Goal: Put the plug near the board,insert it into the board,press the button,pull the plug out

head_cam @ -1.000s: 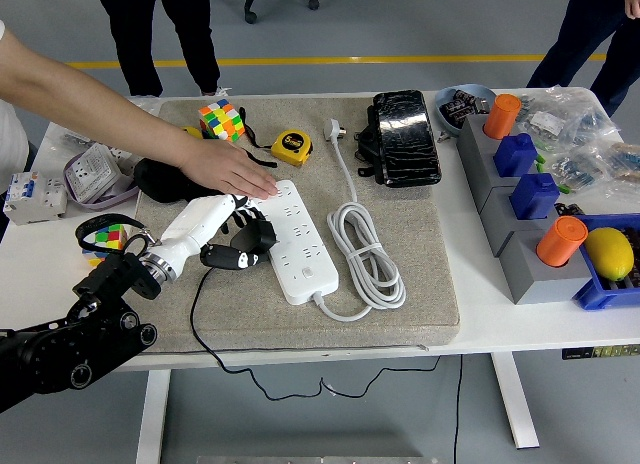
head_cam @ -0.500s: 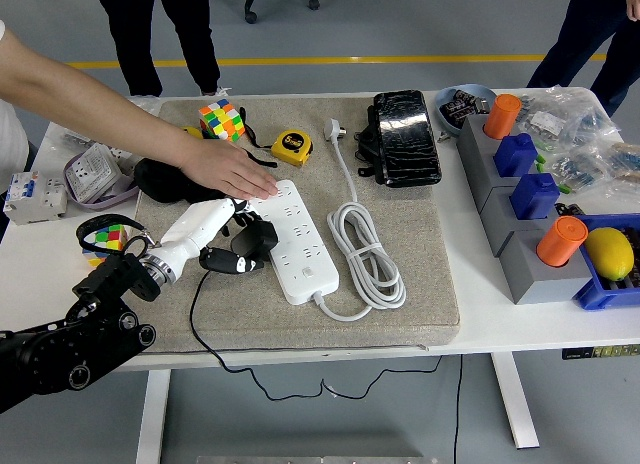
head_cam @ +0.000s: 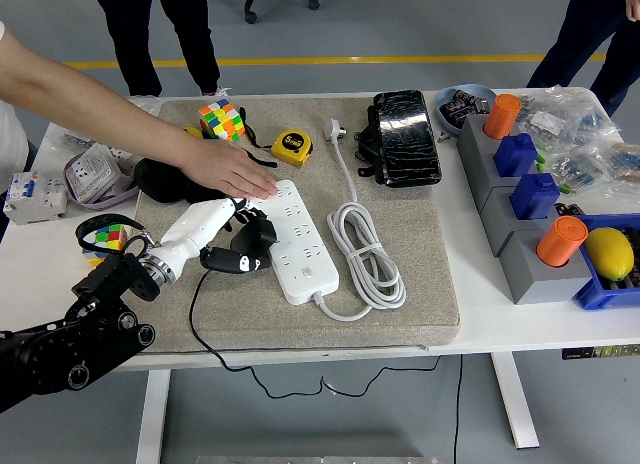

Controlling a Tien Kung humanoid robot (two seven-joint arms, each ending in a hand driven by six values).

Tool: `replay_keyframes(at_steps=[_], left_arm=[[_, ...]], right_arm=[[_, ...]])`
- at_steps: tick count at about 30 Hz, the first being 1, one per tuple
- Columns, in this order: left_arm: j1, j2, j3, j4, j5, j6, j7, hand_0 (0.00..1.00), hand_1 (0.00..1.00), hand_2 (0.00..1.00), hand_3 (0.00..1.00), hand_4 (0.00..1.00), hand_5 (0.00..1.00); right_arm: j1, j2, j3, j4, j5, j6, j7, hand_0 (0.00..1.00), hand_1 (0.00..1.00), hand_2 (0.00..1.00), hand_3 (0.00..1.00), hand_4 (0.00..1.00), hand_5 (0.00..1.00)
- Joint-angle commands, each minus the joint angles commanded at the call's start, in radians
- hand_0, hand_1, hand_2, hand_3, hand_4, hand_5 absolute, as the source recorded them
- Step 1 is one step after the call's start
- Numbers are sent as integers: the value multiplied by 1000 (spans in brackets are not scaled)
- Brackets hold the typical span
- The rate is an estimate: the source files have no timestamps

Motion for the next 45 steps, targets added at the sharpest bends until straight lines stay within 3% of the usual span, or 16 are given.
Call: replay_keyframes(at_steps=[8, 9, 14, 15, 18, 20, 21, 25, 26, 27, 38, 45], left_arm=[[15, 2, -17, -16, -14, 24, -32, 542, 717, 761, 761, 998, 345], [19, 2, -21, -20, -19, 31, -42, 559, 727, 773, 766, 998, 417], [43, 3, -47, -43, -83, 91, -130, 559, 727, 773, 766, 998, 417], [49, 3, -54, -47, -102, 109, -156, 579, 736, 772, 761, 998, 512], [65, 2, -73, -54, -135, 144, -218, 579, 736, 772, 761, 998, 512], [76, 1, -87, -59, -147, 157, -242, 579, 736, 772, 761, 998, 512], [82, 1, -94, -62, -151, 164, -251, 672, 746, 771, 751, 991, 513], [109, 1, -122, -74, -167, 183, -287, 672, 746, 771, 751, 991, 513], [115, 1, -128, -75, -167, 185, -291, 672, 746, 771, 751, 991, 513], [123, 0, -135, -77, -166, 188, -295, 762, 778, 778, 749, 971, 527], [222, 12, -248, -149, -150, 204, -315, 784, 791, 785, 748, 952, 524], [254, 29, -259, -163, -125, 199, -304, 784, 789, 785, 749, 945, 528]], right_arm=[[-1, -1, 1, 1, -2, 0, 0, 577, 656, 643, 550, 933, 496], [-1, -1, 1, 1, -1, 0, 0, 576, 657, 643, 550, 933, 493], [-1, -1, 1, 1, -1, 0, 0, 576, 657, 643, 550, 933, 493], [-2, -1, 2, 1, -2, 0, 1, 577, 657, 643, 550, 934, 493], [-2, -1, 3, 1, -2, 0, 1, 577, 657, 643, 550, 934, 493], [-2, -2, 4, 2, -3, 0, 1, 577, 657, 643, 550, 934, 493], [-2, -2, 4, 2, -3, 0, 2, 577, 657, 643, 549, 933, 492], [-3, -3, 4, 2, -3, 0, 3, 577, 657, 643, 549, 933, 492], [-3, -3, 5, 2, -3, 0, 3, 577, 657, 643, 549, 933, 492], [-4, -2, 5, 2, -3, 0, 3, 577, 657, 643, 550, 933, 492], [-4, -4, 11, 4, -8, 0, 4, 576, 656, 643, 550, 934, 492], [-4, -4, 14, 3, -8, 0, 4, 572, 657, 643, 550, 934, 492]])
